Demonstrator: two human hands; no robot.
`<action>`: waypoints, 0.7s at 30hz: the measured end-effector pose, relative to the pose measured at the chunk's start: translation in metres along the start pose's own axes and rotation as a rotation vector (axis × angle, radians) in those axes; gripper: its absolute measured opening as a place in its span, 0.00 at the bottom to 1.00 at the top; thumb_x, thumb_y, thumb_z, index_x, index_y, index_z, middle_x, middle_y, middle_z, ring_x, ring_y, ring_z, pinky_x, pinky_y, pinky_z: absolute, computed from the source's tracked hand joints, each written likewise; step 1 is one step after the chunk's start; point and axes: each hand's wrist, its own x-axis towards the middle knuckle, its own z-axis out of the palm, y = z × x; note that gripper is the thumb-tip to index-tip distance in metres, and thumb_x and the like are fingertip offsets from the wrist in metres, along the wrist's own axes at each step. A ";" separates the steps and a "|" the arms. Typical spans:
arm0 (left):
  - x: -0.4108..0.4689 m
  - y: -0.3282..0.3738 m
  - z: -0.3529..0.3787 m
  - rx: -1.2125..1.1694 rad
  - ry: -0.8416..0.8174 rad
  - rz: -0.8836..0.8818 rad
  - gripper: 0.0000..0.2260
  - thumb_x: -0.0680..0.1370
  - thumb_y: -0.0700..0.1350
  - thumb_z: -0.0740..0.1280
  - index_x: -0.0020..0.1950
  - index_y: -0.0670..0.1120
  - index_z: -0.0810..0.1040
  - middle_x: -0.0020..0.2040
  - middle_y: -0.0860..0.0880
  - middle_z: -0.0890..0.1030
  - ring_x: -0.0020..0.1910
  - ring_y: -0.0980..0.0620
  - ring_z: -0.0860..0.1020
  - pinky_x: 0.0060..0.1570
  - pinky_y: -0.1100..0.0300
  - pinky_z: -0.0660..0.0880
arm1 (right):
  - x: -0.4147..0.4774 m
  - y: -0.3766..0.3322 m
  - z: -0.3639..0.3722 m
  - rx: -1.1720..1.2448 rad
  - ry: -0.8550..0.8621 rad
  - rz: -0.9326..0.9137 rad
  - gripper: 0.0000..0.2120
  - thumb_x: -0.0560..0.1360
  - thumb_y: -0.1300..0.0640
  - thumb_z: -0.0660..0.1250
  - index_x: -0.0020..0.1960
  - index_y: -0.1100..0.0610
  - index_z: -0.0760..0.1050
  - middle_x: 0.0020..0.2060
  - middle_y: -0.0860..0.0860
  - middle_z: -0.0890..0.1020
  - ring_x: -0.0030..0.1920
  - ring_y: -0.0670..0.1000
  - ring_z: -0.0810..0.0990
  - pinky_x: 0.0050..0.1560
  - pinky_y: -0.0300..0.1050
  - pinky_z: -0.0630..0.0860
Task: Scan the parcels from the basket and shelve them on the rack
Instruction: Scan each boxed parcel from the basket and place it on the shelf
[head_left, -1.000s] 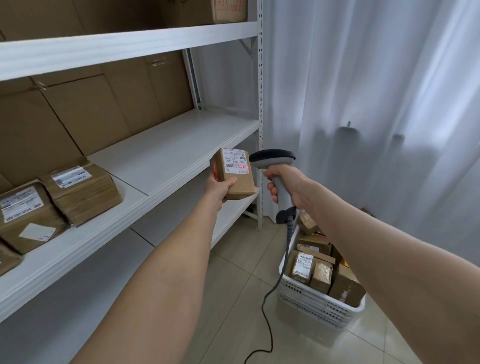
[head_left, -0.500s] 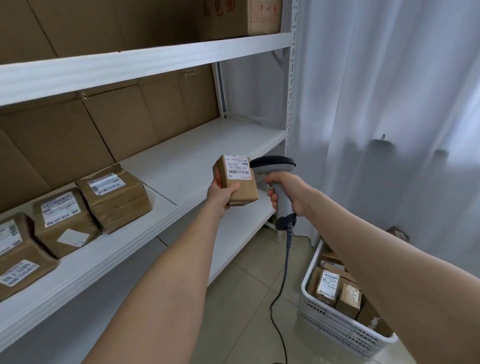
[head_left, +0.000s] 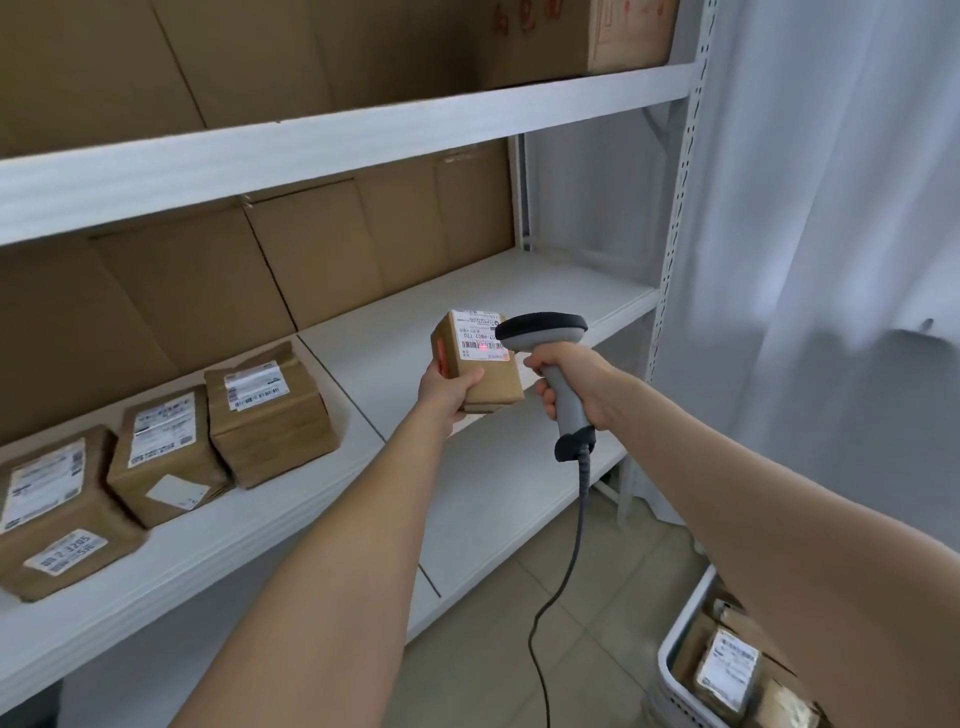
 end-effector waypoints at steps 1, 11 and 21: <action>0.006 0.002 -0.002 -0.002 0.012 -0.007 0.28 0.76 0.40 0.69 0.74 0.48 0.63 0.68 0.47 0.73 0.63 0.45 0.74 0.55 0.49 0.76 | 0.008 -0.004 0.001 -0.009 -0.010 0.003 0.05 0.73 0.58 0.67 0.41 0.57 0.72 0.23 0.51 0.75 0.21 0.47 0.71 0.24 0.37 0.71; 0.039 0.022 -0.053 0.003 0.124 0.009 0.26 0.76 0.43 0.69 0.72 0.48 0.65 0.66 0.47 0.74 0.61 0.45 0.75 0.54 0.50 0.75 | 0.067 -0.021 0.055 -0.007 -0.101 -0.005 0.08 0.75 0.56 0.69 0.50 0.59 0.73 0.31 0.54 0.80 0.23 0.47 0.72 0.25 0.36 0.73; 0.049 0.081 -0.158 0.051 0.324 -0.038 0.26 0.71 0.60 0.70 0.64 0.49 0.71 0.58 0.47 0.77 0.55 0.47 0.76 0.58 0.48 0.76 | 0.116 -0.031 0.160 0.090 -0.014 0.000 0.26 0.71 0.48 0.75 0.62 0.58 0.70 0.54 0.57 0.75 0.54 0.58 0.78 0.37 0.49 0.79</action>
